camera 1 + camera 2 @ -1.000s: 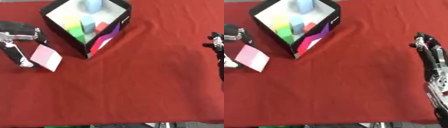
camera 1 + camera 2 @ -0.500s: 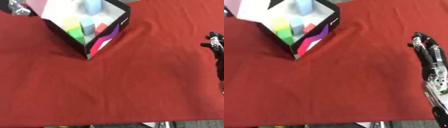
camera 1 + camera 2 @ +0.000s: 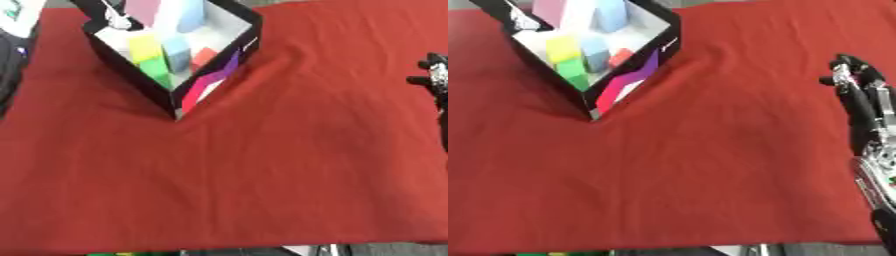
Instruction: Pick up objects on the table and place them in the box.
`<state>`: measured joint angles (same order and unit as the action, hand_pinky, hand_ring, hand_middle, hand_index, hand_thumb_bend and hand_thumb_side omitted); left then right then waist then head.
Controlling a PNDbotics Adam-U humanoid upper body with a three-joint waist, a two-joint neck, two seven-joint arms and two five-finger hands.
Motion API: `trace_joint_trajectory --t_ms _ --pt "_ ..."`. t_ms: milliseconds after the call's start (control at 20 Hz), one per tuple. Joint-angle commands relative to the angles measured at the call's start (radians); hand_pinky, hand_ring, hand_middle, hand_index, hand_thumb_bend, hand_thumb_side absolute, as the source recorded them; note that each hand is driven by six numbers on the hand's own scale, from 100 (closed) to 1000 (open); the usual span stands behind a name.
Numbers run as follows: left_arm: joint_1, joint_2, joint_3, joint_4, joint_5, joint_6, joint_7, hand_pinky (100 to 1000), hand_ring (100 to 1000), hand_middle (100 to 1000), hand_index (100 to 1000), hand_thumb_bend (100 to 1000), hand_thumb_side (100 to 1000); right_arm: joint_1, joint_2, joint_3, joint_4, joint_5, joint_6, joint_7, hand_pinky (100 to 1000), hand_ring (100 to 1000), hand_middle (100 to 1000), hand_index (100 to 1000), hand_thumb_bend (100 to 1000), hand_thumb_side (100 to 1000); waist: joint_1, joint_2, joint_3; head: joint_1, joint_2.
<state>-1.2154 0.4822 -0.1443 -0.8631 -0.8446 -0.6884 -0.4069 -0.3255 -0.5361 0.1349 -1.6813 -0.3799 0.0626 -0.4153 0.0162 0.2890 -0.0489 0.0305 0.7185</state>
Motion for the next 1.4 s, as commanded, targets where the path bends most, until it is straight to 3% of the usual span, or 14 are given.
trace_joint_trajectory --t_ms 50,100,150,250,300,450,600,650,800,1100,1200,1250,1300,1400 --pt "-0.018 -0.005 0.026 0.046 -0.090 -0.029 0.061 768 737 659 718 371 162 -0.013 -0.019 -0.004 -0.014 -0.003 -0.001 0.001 1000 724 776 821 100 582 -0.001 -0.015 -0.003 0.003 -0.011" --pt "-0.016 -0.008 0.035 0.053 -0.095 -0.023 0.079 837 819 771 833 349 175 -0.014 -0.018 -0.004 -0.013 -0.002 -0.002 0.001 1000 724 776 821 100 582 0.000 -0.014 -0.004 0.003 -0.011" --pt "-0.016 -0.008 0.044 0.051 -0.092 -0.017 0.100 917 912 882 925 376 414 -0.013 -0.018 -0.004 -0.012 -0.002 -0.002 0.001 1000 724 776 821 100 583 0.000 -0.014 -0.004 0.000 -0.010" --pt "-0.015 -0.007 0.058 0.032 -0.073 -0.002 0.142 945 945 906 974 492 867 -0.012 -0.017 -0.004 -0.010 -0.002 -0.003 0.000 1000 724 776 821 100 584 0.000 -0.014 -0.004 -0.003 -0.009" --pt "-0.017 -0.005 0.062 0.023 -0.067 0.009 0.157 950 948 904 985 591 992 -0.011 -0.017 -0.003 -0.009 -0.002 -0.003 0.000 1000 724 776 821 100 585 0.000 -0.015 -0.003 -0.004 -0.008" --pt "-0.018 -0.001 0.062 0.008 -0.086 0.053 0.177 946 945 907 991 805 1000 -0.009 -0.016 -0.002 -0.007 -0.003 -0.003 0.000 1000 724 776 821 100 585 0.000 -0.017 -0.001 -0.006 -0.006" --pt "-0.012 -0.005 0.054 0.008 -0.125 0.067 0.181 945 946 918 989 734 1000 -0.011 -0.016 -0.002 -0.007 -0.005 -0.004 0.000 1000 725 776 821 100 585 0.000 -0.018 -0.003 -0.007 -0.008" --pt "-0.009 -0.007 0.055 0.009 -0.127 0.065 0.181 931 933 908 979 668 938 -0.011 -0.015 -0.002 -0.007 -0.005 -0.004 0.000 1000 725 776 821 100 585 0.000 -0.018 -0.003 -0.007 -0.009" --pt "0.011 -0.007 0.076 -0.023 -0.033 0.074 0.212 830 839 830 911 157 641 -0.008 -0.014 -0.003 -0.006 -0.005 -0.004 -0.002 1000 724 776 821 100 586 0.001 -0.018 -0.001 -0.009 -0.008" --pt "0.167 0.104 0.125 -0.405 0.642 0.274 0.236 751 755 797 868 100 592 0.005 -0.026 -0.020 -0.020 -0.002 -0.015 -0.015 1000 725 776 821 100 574 0.005 -0.019 0.015 -0.037 0.007" --pt "0.262 0.166 0.154 -0.570 0.877 0.349 0.259 746 755 800 879 100 608 0.012 -0.033 -0.031 -0.034 -0.003 -0.025 -0.021 1000 725 776 821 100 563 0.004 -0.022 0.024 -0.061 0.014" --pt "0.321 0.200 0.171 -0.654 0.977 0.379 0.277 745 759 803 879 100 728 0.016 -0.036 -0.037 -0.043 -0.003 -0.031 -0.024 1000 726 776 820 100 592 0.002 -0.024 0.028 -0.072 0.016" --pt "0.384 0.227 0.188 -0.730 1.059 0.405 0.295 743 760 805 877 100 621 0.021 -0.039 -0.043 -0.054 -0.003 -0.037 -0.027 1000 726 776 820 100 555 -0.002 -0.025 0.032 -0.082 0.018" --pt "0.501 0.254 0.227 -0.853 1.173 0.446 0.331 736 752 799 873 100 634 0.029 -0.041 -0.053 -0.075 -0.001 -0.047 -0.036 1000 727 776 821 100 547 -0.010 -0.028 0.039 -0.092 0.018"
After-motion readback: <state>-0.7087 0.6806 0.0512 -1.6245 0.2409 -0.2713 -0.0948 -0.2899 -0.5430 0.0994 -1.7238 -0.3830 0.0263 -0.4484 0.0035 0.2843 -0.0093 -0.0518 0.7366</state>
